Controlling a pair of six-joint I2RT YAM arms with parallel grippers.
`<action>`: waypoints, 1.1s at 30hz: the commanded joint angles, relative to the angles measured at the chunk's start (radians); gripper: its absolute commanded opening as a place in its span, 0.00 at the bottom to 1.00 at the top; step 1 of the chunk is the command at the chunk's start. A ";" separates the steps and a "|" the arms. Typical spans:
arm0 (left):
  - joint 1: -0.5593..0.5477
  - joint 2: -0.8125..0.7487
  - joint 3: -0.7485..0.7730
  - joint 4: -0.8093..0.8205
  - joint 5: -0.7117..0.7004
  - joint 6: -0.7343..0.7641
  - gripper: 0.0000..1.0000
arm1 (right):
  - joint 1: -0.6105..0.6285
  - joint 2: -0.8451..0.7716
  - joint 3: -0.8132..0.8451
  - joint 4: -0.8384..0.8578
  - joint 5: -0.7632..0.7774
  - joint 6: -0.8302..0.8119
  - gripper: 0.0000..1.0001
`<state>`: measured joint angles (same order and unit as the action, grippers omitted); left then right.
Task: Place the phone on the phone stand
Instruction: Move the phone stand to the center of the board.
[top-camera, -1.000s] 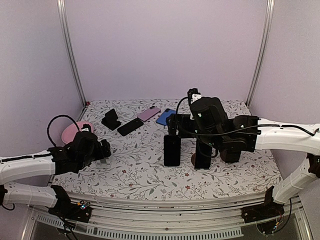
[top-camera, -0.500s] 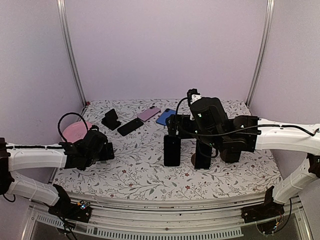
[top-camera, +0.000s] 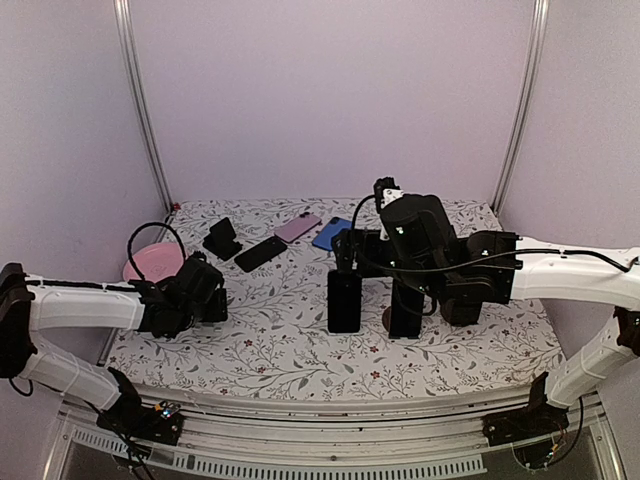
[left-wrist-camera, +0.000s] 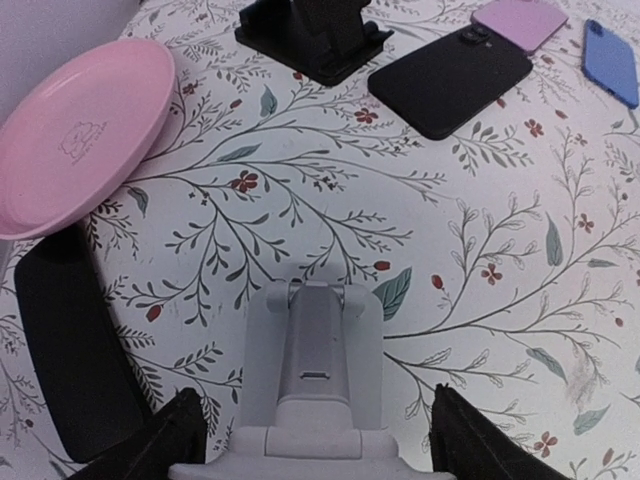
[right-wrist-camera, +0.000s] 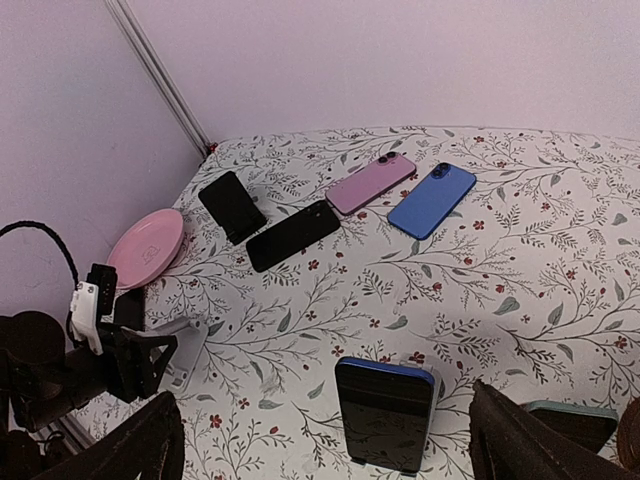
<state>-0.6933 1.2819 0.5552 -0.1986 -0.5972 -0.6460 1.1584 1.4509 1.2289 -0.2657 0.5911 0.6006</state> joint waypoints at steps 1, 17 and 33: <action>0.012 0.027 0.030 0.021 -0.005 0.039 0.73 | 0.003 -0.033 -0.012 0.008 -0.004 -0.012 0.99; -0.006 -0.061 0.032 0.098 0.132 0.042 0.59 | 0.003 -0.034 -0.037 0.012 -0.002 -0.003 0.99; -0.167 0.123 0.163 0.139 0.077 -0.079 0.57 | 0.003 -0.053 -0.044 0.010 0.004 -0.005 0.99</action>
<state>-0.8192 1.3563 0.6647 -0.1005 -0.4816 -0.6746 1.1584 1.4334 1.1954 -0.2623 0.5911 0.6014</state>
